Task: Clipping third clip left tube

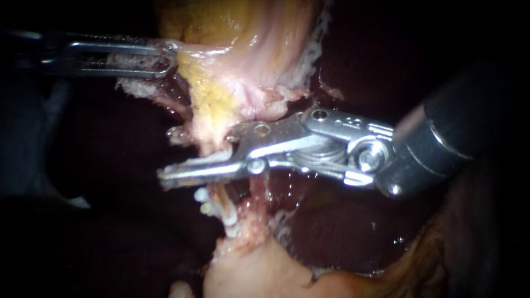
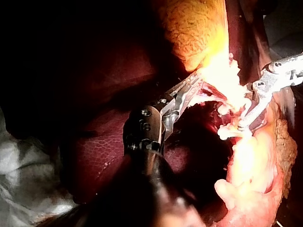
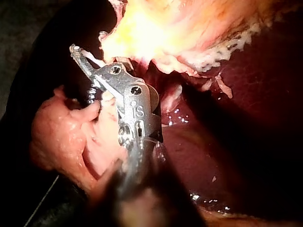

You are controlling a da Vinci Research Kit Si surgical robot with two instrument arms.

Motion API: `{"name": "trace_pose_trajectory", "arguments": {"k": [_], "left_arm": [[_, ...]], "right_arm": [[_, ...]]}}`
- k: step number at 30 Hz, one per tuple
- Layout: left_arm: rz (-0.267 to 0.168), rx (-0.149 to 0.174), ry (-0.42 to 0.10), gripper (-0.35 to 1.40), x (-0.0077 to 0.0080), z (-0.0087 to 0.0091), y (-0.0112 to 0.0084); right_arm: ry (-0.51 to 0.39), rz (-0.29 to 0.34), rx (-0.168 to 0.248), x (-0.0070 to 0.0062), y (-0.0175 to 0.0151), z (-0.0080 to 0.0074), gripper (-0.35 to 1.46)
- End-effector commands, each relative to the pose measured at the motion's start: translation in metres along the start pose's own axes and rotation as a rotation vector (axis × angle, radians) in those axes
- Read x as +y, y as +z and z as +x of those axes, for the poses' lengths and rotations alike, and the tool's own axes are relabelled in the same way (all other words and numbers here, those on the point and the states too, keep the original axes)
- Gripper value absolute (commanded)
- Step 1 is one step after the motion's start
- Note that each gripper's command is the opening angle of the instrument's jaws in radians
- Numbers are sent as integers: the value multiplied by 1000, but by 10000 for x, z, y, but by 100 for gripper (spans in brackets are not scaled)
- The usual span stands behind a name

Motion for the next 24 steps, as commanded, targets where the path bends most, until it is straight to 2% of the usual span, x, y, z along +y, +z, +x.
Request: {"name": "trace_pose_trajectory", "arguments": {"k": [1,9,11,15,24], "left_arm": [[0,0,0,-35,0,0,1],[0,0,0,-35,-1,-1,1],[0,0,0,-35,-1,-1,1],[0,0,0,-35,-1,-1,1],[0,0,0,-35,0,-1,1]], "right_arm": [[6,-6,-1,0,0,0,14],[28,-7,-1,-1,-3,-2,-35],[34,-7,-4,-2,-4,-2,-35],[34,-8,-40,-2,-5,-3,-35],[31,-3,-43,3,-6,-9,-35]]}}
